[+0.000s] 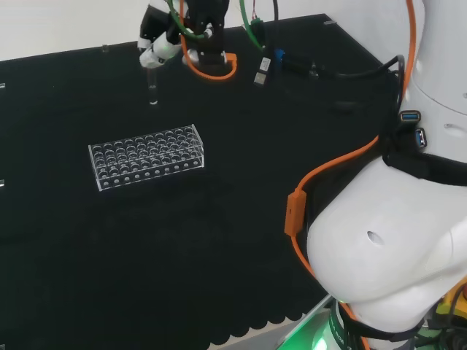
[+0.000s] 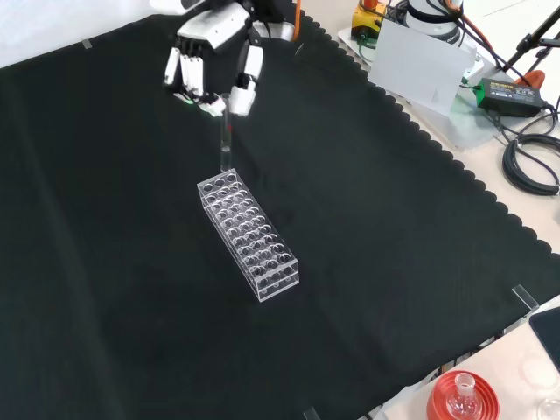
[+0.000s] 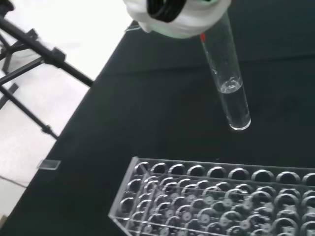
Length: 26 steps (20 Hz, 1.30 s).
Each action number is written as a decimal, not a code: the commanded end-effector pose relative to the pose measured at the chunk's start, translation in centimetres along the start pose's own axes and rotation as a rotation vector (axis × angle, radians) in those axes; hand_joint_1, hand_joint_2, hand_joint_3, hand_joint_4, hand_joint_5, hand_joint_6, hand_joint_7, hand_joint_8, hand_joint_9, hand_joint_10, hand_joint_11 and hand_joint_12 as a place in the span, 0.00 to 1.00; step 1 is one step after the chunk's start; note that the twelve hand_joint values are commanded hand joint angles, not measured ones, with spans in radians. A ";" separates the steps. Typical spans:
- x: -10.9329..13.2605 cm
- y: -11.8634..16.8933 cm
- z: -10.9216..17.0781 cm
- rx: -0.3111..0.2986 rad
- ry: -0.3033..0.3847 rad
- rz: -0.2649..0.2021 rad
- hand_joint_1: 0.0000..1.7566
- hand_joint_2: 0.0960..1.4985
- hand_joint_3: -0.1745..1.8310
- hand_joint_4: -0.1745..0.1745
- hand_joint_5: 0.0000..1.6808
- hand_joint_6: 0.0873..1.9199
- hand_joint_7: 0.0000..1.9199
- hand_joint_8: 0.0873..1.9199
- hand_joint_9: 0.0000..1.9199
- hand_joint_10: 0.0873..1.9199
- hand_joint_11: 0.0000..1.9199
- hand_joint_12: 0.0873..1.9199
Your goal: Shake the test tube.
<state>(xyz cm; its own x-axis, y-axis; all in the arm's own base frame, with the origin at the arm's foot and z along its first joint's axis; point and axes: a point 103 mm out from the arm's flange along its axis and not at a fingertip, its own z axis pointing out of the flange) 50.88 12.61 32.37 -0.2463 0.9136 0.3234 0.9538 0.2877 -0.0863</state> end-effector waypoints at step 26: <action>-4.8 -5.0 -3.6 -0.036 -0.040 0.196 0.74 0.65 0.09 0.00 0.70 0.31 0.65 0.30 0.58 0.27 0.34 0.65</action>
<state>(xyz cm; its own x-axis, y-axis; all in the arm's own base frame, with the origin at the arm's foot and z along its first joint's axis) 48.32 12.89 33.91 -0.2171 0.9331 0.2867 0.9612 0.2555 -0.1037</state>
